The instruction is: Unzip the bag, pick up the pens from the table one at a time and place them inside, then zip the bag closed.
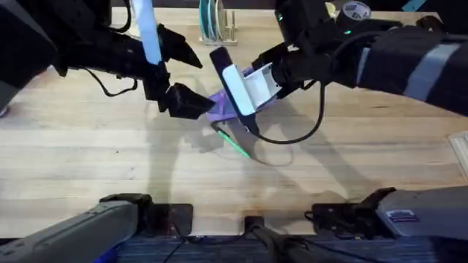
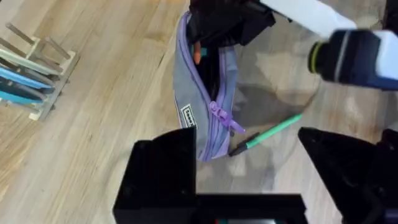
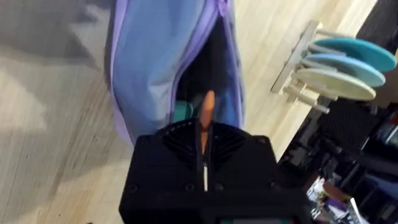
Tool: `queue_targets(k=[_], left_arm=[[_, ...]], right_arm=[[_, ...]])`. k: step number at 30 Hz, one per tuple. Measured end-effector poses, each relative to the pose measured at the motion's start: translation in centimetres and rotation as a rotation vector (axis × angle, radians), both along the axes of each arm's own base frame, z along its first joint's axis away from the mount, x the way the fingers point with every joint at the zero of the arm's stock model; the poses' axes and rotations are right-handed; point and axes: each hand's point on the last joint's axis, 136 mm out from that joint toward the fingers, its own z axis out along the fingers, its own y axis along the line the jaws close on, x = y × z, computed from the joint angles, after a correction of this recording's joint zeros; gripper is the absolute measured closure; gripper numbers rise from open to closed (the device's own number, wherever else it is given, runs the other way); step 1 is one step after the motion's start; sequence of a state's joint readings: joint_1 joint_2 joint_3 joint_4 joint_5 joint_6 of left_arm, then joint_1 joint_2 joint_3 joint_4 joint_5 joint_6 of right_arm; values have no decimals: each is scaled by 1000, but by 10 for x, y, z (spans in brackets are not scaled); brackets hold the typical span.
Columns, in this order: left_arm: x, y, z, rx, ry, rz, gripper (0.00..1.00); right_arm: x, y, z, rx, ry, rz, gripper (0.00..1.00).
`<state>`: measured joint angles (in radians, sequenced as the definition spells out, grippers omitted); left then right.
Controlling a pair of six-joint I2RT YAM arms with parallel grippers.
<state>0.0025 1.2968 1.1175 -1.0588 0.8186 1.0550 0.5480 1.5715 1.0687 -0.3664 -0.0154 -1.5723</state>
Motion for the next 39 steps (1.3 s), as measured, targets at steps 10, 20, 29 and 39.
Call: queue_targets(k=[10, 20, 29, 39], left_arm=[[0, 0, 0, 0, 0, 0, 8], [0, 0, 0, 0, 0, 0, 7], [0, 0, 0, 0, 0, 0, 7], [0, 0, 0, 0, 0, 0, 7]], right_arm=[[-24, 34, 1, 94, 63, 108, 971], [-39, 49, 3, 192, 157, 89, 970], [-42, 51, 3, 208, 178, 83, 475], [-44, 53, 3, 216, 186, 85, 6]])
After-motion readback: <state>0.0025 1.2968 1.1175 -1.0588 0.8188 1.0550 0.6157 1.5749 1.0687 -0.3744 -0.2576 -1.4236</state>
